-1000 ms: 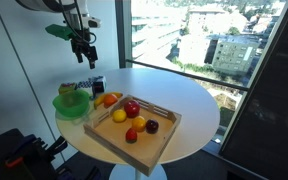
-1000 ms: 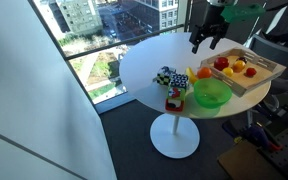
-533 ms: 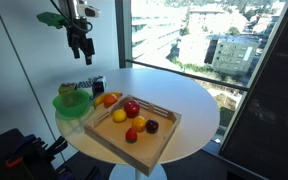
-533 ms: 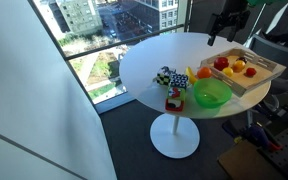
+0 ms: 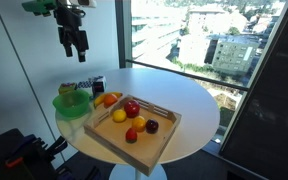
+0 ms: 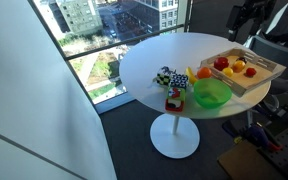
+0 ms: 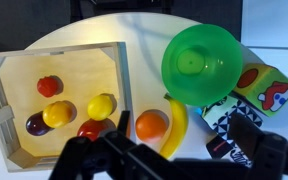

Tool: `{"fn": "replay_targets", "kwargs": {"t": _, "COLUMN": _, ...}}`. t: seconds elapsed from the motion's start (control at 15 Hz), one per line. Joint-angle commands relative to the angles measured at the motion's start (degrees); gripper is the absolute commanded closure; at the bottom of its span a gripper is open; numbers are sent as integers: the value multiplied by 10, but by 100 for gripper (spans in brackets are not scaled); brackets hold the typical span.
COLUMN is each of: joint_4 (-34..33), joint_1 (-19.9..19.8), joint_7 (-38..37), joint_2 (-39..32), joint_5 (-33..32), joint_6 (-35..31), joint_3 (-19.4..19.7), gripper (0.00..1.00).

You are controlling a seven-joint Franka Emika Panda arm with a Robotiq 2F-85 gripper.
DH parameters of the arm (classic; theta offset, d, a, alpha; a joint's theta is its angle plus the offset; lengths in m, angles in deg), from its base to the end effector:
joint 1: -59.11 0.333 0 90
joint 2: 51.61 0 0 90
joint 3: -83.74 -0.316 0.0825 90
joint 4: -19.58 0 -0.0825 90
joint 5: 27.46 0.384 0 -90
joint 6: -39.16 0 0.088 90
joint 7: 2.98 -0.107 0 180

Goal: Remove the plush toy from the bowl

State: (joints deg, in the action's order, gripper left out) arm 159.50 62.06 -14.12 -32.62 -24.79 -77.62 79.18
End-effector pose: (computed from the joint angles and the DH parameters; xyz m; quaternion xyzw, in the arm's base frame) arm 0.4231 0.0588 0.4185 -0.9983 0.0455 0.0373 0.0015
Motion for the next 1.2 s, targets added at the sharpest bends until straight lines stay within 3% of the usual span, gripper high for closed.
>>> {"fn": "replay_targets", "kwargs": {"t": 0.0, "joint_4": 10, "joint_1": -5, "joint_7": 27, "joint_2": 44, "joint_5": -20, "joint_6": 39, "joint_3": 5, "gripper": 0}}
{"fn": "replay_targets", "kwargs": {"t": 0.53, "joint_4": 25, "joint_1": -4, "joint_7": 63, "joint_2": 100, "joint_5": -14, "joint_6": 43, "joint_3": 18, "gripper": 0}}
{"fn": "replay_targets", "kwargs": {"t": 1.13, "joint_4": 24, "joint_1": -5, "joint_7": 50, "joint_2": 91, "joint_5": -13, "joint_6": 44, "joint_3": 14, "gripper": 0}}
